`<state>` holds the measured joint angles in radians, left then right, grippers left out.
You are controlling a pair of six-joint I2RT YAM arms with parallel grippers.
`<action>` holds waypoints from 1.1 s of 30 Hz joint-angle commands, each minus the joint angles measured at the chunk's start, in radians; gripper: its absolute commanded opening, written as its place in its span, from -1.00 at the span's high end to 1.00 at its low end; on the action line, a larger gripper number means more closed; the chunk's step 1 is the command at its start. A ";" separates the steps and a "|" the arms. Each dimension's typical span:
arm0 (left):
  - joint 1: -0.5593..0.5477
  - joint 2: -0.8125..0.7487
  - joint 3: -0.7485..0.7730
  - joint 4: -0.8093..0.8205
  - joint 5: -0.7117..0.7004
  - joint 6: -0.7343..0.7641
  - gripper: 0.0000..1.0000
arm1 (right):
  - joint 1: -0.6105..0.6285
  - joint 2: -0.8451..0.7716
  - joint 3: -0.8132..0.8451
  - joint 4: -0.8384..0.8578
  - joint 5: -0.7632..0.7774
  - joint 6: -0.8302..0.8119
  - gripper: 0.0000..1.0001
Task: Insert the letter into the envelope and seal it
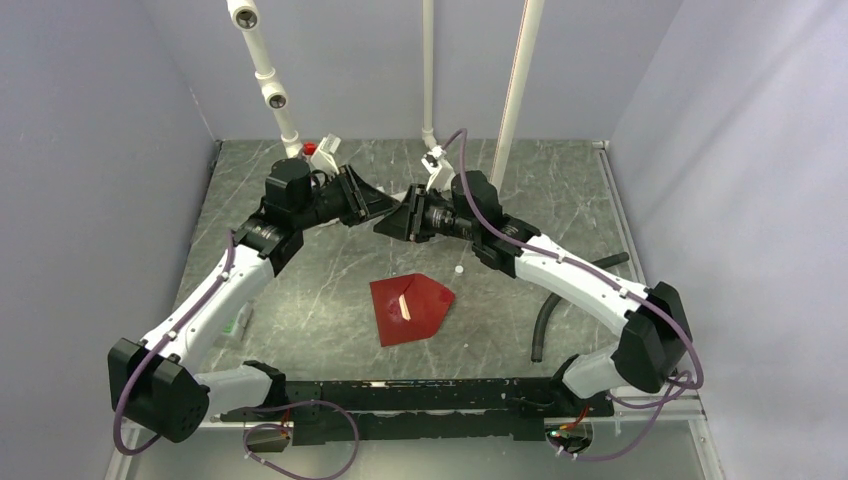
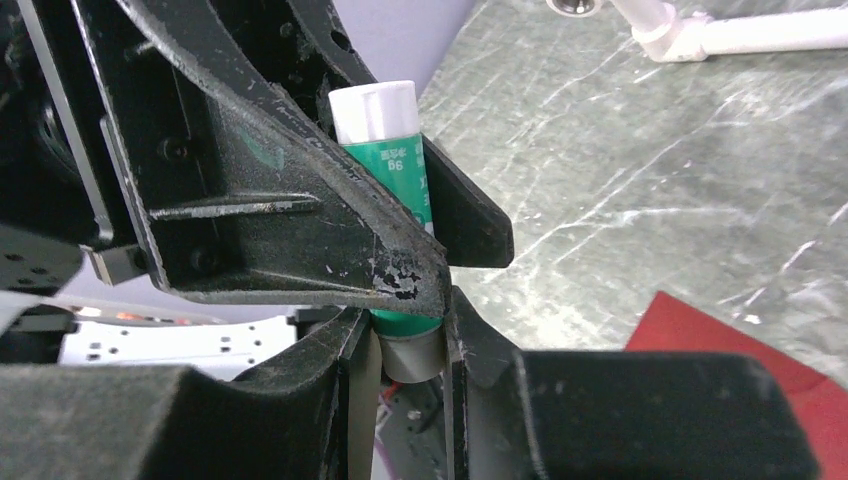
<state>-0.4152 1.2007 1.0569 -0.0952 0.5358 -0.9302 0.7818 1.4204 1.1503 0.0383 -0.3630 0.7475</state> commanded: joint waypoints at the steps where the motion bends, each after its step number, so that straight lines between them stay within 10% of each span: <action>1: -0.016 -0.010 -0.014 0.022 -0.051 0.066 0.84 | 0.003 0.007 0.041 0.158 -0.051 0.171 0.91; 6: -0.016 -0.007 -0.004 0.001 -0.059 0.126 0.95 | 0.004 0.032 0.064 0.151 -0.068 0.212 0.74; 11: -0.015 -0.022 0.039 -0.093 -0.064 0.255 0.95 | -0.002 -0.054 0.050 -0.021 0.028 0.002 -0.32; 14: -0.007 -0.009 0.102 -0.203 -0.021 0.362 0.95 | -0.054 -0.129 0.069 -0.215 -0.022 -0.288 -0.57; 21: -0.005 0.003 0.159 -0.283 0.283 0.585 0.95 | -0.227 -0.209 0.091 -0.329 -0.232 -0.275 -0.53; 28: -0.005 -0.033 0.185 -0.309 0.428 0.762 0.95 | -0.190 -0.178 0.054 0.042 -0.252 0.072 -0.26; 33: -0.005 -0.011 0.213 -0.343 0.440 0.800 0.95 | -0.104 -0.080 0.205 -0.117 -0.192 -0.002 -0.35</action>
<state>-0.4202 1.2030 1.2125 -0.4213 0.9062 -0.2176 0.6186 1.2842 1.2350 -0.0658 -0.5800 0.7395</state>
